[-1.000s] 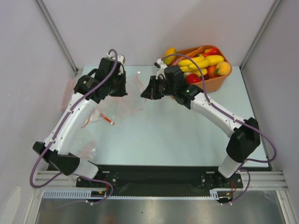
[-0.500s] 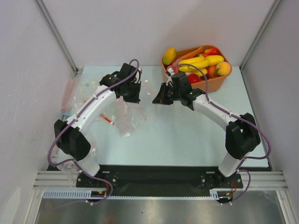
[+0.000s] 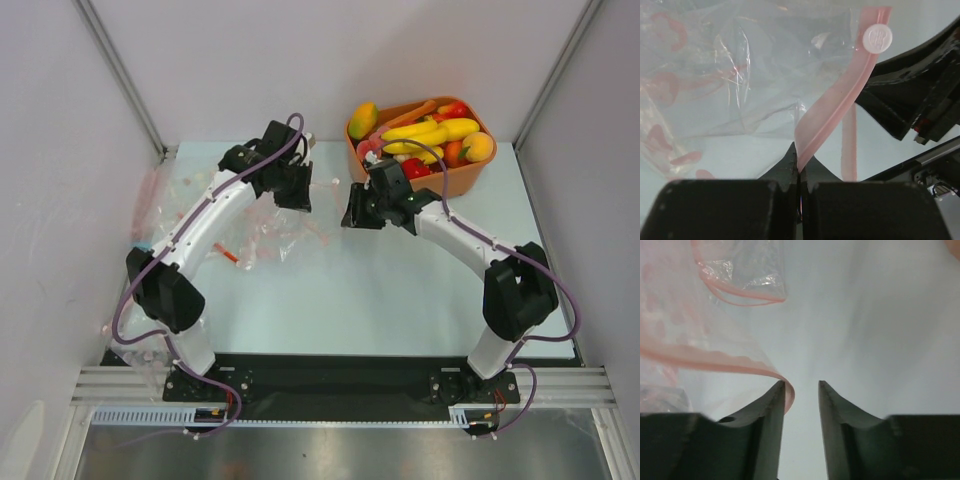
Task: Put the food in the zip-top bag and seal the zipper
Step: Open the zipper of the food storage bag at the center of the board, then pick up the fake fruit from the bin.
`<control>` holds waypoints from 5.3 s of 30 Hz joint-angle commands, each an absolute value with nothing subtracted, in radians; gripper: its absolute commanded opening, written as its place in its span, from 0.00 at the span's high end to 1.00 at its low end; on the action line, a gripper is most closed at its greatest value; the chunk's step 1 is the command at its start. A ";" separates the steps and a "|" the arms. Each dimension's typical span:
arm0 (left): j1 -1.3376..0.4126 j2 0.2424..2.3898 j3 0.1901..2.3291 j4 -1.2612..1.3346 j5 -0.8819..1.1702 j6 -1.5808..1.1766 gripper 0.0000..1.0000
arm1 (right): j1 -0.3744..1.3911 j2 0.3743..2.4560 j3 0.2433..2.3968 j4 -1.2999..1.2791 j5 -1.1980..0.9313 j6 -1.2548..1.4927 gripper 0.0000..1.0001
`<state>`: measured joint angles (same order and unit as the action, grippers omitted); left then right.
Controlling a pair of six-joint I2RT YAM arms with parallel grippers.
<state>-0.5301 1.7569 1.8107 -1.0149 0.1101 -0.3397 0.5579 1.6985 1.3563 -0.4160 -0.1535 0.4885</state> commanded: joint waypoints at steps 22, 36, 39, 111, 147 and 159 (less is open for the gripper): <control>-0.545 1.853 2.160 -1.345 -0.047 -0.314 1.00 | 0.577 1.746 1.482 -0.518 -0.006 0.463 0.93; -0.554 1.847 2.244 -1.407 -0.291 -0.310 1.00 | 0.581 1.775 1.443 -0.293 -0.328 0.486 0.52; -0.568 1.859 2.276 -1.428 -0.336 -0.311 1.00 | 0.581 1.804 1.502 -0.284 -0.386 0.482 0.45; -0.580 1.793 1.937 -1.104 -0.333 -0.411 1.00 | 0.359 1.908 1.891 -0.684 0.113 0.413 0.06; -0.597 1.795 1.879 -1.008 -0.198 -0.344 1.00 | 0.377 1.806 1.810 -0.569 0.105 0.448 0.44; -0.598 1.821 1.887 -0.985 -0.127 -0.336 1.00 | 0.391 1.523 1.531 -0.298 -0.313 0.416 0.46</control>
